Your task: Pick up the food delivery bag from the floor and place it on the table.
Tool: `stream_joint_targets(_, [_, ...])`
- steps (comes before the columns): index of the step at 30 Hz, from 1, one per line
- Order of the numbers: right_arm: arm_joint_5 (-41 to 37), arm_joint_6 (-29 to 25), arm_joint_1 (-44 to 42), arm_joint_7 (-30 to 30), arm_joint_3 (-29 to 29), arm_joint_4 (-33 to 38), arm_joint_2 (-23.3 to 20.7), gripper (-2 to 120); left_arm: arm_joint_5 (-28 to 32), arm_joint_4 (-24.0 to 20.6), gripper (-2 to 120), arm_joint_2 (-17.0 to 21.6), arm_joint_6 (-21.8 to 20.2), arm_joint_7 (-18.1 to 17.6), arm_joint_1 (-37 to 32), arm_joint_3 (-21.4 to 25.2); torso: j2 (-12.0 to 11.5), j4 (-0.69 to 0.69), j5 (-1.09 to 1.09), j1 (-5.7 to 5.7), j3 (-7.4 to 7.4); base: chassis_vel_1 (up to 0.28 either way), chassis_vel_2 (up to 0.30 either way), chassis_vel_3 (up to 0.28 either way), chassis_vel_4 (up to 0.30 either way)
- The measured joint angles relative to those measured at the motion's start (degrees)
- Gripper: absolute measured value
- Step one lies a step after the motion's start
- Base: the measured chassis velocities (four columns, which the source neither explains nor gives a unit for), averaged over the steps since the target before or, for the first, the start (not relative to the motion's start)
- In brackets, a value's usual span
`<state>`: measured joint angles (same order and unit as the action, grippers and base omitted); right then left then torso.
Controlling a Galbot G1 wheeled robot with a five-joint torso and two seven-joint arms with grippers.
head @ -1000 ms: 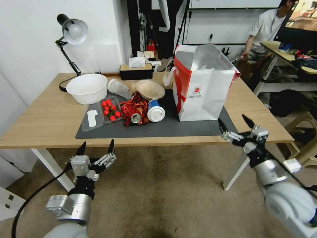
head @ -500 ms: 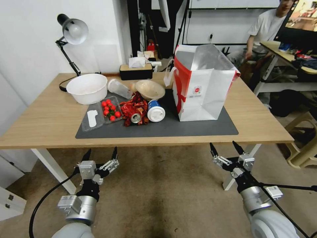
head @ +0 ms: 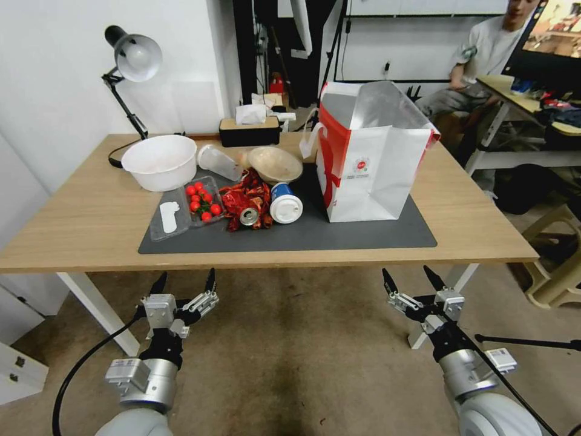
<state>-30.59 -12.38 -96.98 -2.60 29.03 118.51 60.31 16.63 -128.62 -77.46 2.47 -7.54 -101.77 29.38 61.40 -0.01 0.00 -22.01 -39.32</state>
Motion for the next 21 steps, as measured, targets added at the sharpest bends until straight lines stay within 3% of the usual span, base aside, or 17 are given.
stream_joint_targets(21, [-0.1, 0.0, 0.1, 0.0, 0.0, 0.1, -0.1, 100, 0.0, -0.1, 100, 0.0, 0.0, -0.1, 0.0, 0.0, 0.0, 0.0, 0.0, 0.0, 0.0, 0.0, 0.0, 0.0, 0.0])
